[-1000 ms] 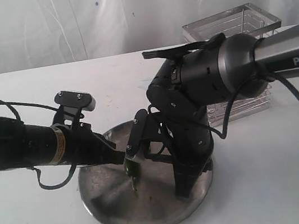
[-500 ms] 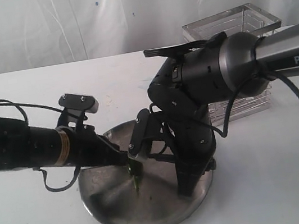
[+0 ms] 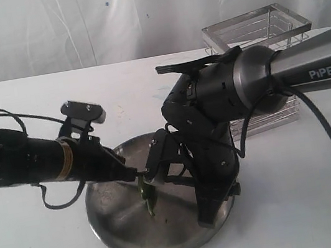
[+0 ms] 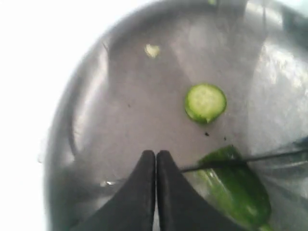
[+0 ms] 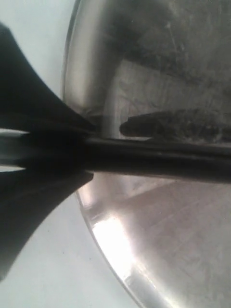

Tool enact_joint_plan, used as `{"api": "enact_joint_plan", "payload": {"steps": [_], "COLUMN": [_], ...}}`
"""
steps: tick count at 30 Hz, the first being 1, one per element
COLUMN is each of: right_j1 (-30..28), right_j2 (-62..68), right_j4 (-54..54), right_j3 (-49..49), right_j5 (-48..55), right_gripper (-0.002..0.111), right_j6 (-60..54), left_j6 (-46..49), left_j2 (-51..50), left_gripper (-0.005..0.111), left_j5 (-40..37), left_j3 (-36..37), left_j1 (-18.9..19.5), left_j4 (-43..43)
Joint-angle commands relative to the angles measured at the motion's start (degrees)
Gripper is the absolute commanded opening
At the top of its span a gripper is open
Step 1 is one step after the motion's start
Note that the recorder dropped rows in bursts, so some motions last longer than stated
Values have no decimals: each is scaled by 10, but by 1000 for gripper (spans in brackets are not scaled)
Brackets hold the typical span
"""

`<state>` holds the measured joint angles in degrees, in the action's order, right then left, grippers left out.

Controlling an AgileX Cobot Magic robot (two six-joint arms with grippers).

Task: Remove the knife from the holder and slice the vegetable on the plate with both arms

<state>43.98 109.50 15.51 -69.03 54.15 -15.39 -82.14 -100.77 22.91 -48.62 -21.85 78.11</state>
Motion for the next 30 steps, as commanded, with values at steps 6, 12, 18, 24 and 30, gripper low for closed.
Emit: {"api": "enact_joint_plan", "payload": {"steps": [6, 12, 18, 24, 30], "right_j1": [1, 1, 1, 1, 1], "right_j2": [0, 0, 0, 0, 4], "right_j4": [-5, -5, -5, -11, -21], "right_j3": [-2, -2, -2, -1, 5], "right_j5": [5, 5, 6, -1, -12], "right_gripper": [0, 0, 0, 0, 0], "right_j6": [-16, -20, -22, -24, -28], "left_j6": [-19, -20, -20, 25, 46], "left_j2": [69, 52, 24, -32, -92], "left_gripper": [8, 8, 8, 8, 8], "left_j5": [-31, -3, 10, 18, 20], "left_j3": [-1, -1, -1, -1, -1], "left_j1": [0, 0, 0, 0, 0], "left_j4": [34, 34, 30, -15, -41]}}
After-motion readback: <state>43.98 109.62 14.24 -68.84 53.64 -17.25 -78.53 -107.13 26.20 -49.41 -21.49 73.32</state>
